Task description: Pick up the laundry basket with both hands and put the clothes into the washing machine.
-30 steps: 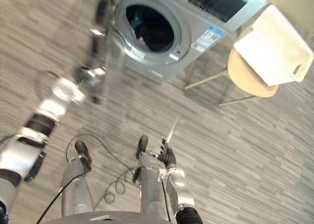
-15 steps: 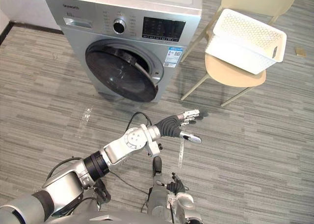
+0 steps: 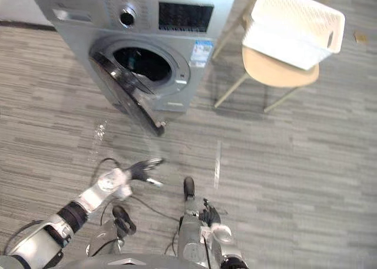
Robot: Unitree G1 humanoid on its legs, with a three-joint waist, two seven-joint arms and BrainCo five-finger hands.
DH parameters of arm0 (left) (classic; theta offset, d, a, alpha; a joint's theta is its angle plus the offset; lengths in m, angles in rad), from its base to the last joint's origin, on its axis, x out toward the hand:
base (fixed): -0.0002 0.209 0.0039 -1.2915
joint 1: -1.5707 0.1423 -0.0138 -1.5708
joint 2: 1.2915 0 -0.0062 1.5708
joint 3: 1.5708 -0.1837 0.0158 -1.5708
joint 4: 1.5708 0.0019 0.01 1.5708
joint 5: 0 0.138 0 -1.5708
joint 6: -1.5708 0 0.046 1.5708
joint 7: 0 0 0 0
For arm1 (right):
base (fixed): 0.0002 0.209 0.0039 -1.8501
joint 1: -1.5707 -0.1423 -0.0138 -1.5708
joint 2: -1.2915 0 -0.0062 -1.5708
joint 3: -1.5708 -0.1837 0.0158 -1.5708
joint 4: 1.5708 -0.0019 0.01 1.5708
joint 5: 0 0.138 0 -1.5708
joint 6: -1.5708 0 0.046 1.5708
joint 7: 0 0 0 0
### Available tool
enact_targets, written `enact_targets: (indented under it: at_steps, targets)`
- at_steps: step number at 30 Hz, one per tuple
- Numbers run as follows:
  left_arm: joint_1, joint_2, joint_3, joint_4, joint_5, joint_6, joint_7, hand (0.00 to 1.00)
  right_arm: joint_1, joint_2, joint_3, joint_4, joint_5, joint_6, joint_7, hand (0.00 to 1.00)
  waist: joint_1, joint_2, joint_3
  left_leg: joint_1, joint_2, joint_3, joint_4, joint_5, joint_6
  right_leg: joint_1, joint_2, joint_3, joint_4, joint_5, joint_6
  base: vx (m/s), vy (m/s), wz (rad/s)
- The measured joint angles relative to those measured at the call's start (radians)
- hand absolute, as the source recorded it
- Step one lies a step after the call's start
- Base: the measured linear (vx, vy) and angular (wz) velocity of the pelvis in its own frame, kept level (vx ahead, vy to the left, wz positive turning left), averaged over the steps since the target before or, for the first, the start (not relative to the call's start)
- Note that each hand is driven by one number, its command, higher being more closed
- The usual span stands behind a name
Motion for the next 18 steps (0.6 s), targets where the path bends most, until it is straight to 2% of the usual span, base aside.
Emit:
enact_targets:
  at_steps: [1,2,3,5,6,7,8,9,11,14,18]
  targets:
    - [-0.024,0.026,0.077,0.138,0.118,0.005,0.030,0.00,0.000,0.001,0.016,-0.039,0.000,-0.001,0.000,0.00,-0.001,-0.015,0.029,-0.022,0.015,0.018,0.022,-0.005,-0.002,-0.032,0.010,0.024,0.000,0.011,-0.003,-0.12,-0.108,-0.43]
    - [-0.057,0.044,0.119,0.206,0.188,0.011,0.052,0.00,0.001,0.003,0.022,-0.068,0.001,0.000,0.000,0.00,0.000,-0.029,0.054,-0.030,0.022,0.031,0.030,-0.006,-0.002,-0.049,0.016,0.037,0.000,0.021,-0.004,-0.13,-0.139,-0.43]
    - [-0.086,0.059,0.141,0.239,0.238,0.015,0.067,0.00,0.003,0.004,0.027,-0.086,0.001,0.000,-0.001,0.00,0.001,-0.037,0.072,-0.035,0.031,0.036,0.038,-0.006,-0.003,-0.057,0.021,0.042,0.000,0.026,-0.008,-0.10,-0.127,-0.32]
    - [-0.263,0.132,0.229,0.297,0.370,0.032,0.131,0.00,0.034,0.008,0.033,-0.203,0.005,-0.003,-0.009,0.00,0.008,-0.063,0.134,-0.078,0.079,0.033,0.090,-0.015,-0.004,-0.085,0.050,0.049,0.000,0.045,-0.014,-0.08,-0.120,-0.29]
    - [-0.314,0.149,0.263,0.300,0.385,0.034,0.151,0.00,0.046,0.009,0.036,-0.238,0.007,-0.005,-0.015,0.00,0.011,-0.069,0.148,-0.087,0.094,0.031,0.100,-0.019,-0.005,-0.089,0.060,0.049,0.000,0.048,-0.017,-0.08,-0.107,-0.28]
    - [-0.411,0.173,0.322,0.302,0.413,0.052,0.211,0.00,0.081,0.017,0.039,-0.309,0.012,-0.013,-0.024,0.00,0.011,-0.079,0.155,-0.120,0.124,0.022,0.126,-0.024,-0.007,-0.109,0.076,0.047,0.000,0.054,-0.022,-0.09,-0.127,-0.20]
    - [-0.479,0.178,0.336,0.301,0.420,0.068,0.249,0.00,0.111,0.026,0.042,-0.362,0.014,-0.028,-0.034,0.00,0.007,-0.084,0.159,-0.144,0.143,0.010,0.142,-0.026,-0.008,-0.121,0.088,0.039,-0.001,0.055,-0.024,-0.09,-0.148,-0.19]
    - [-0.570,0.193,0.336,0.304,0.459,0.115,0.292,0.00,0.147,0.027,0.060,-0.418,0.013,-0.043,-0.045,0.00,0.007,-0.094,0.166,-0.165,0.161,0.004,0.151,-0.026,-0.008,-0.136,0.101,0.033,-0.001,0.059,-0.029,-0.05,-0.124,-0.12]
    - [-0.654,0.213,0.331,0.300,0.521,0.140,0.301,0.00,0.182,0.024,0.072,-0.470,0.014,-0.057,-0.063,0.00,0.010,-0.097,0.168,-0.197,0.175,-0.003,0.152,-0.022,-0.011,-0.163,0.112,0.028,-0.001,0.062,-0.032,-0.01,-0.112,-0.04]
    - [-0.714,0.183,0.281,0.232,0.563,0.169,0.329,0.00,0.186,0.025,0.087,-0.490,0.023,-0.071,-0.090,0.00,0.012,-0.102,0.172,-0.228,0.172,-0.013,0.132,-0.003,-0.012,-0.187,0.112,0.005,-0.001,0.063,-0.032,0.03,-0.095,0.17]
    - [-0.806,0.047,0.202,0.083,0.576,0.169,0.423,0.00,0.186,0.034,0.110,-0.500,0.050,-0.114,-0.120,0.00,0.012,-0.119,0.181,-0.233,0.162,-0.023,0.116,0.003,-0.013,-0.185,0.105,-0.011,-0.001,0.063,-0.032,0.04,-0.026,0.12]
